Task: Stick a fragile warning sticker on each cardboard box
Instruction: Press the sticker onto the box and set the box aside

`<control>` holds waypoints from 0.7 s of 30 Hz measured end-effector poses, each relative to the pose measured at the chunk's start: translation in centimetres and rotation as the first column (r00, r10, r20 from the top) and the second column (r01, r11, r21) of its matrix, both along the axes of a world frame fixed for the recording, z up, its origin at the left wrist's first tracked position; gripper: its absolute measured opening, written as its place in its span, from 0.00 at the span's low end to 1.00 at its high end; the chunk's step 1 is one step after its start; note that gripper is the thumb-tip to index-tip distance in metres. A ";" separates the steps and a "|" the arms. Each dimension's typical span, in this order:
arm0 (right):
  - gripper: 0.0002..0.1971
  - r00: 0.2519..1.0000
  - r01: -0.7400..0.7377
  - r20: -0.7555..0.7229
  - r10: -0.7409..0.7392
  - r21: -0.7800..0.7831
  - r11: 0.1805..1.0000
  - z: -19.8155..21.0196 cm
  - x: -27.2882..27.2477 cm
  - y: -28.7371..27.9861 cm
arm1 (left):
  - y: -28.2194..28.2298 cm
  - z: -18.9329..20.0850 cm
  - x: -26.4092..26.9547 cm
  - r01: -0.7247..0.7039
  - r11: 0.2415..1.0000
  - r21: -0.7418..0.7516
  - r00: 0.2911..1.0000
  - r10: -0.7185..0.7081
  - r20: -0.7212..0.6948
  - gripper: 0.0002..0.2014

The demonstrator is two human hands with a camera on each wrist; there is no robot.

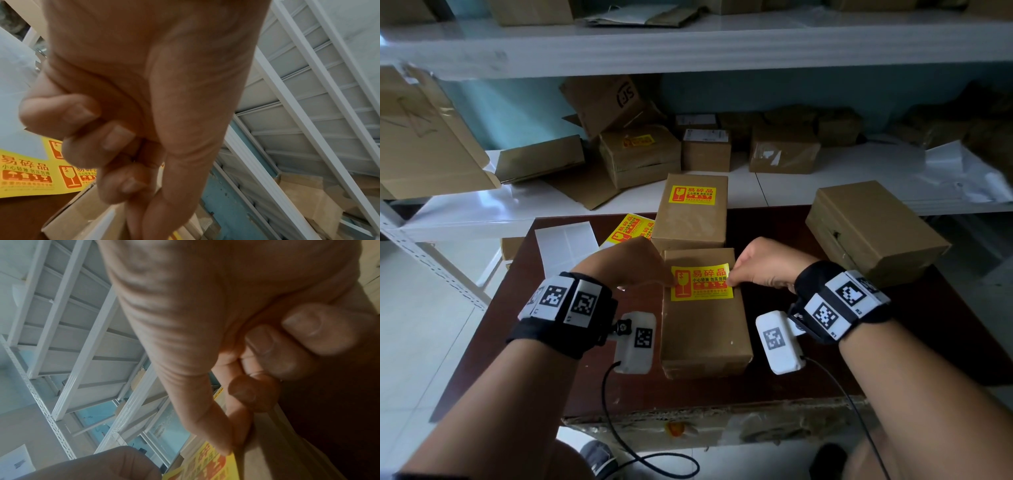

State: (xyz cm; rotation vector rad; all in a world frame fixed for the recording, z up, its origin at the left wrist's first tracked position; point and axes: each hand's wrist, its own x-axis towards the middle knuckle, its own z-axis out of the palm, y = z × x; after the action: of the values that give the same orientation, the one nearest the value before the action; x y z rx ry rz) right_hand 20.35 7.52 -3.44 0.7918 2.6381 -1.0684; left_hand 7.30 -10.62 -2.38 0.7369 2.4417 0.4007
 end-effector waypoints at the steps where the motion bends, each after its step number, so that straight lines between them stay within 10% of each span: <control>1: 0.18 1.000 -0.002 0.000 0.002 0.001 1.000 0.0 0.0 0.0 | 0.0 -0.1 0.0 0.000 1.000 0.000 1.000 0.000 -0.004 0.16; 21: 0.17 1.000 -0.028 0.003 0.028 0.020 0.999 -0.2 0.0 -0.3 | 0.3 -0.7 -0.1 0.048 0.999 0.003 0.996 -0.047 -0.080 0.14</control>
State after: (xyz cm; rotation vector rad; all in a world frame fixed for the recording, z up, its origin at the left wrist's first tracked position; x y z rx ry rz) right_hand 20.37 7.19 -3.68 0.7578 2.6539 -1.0346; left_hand 7.24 -10.31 -3.12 0.8262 2.4927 0.3656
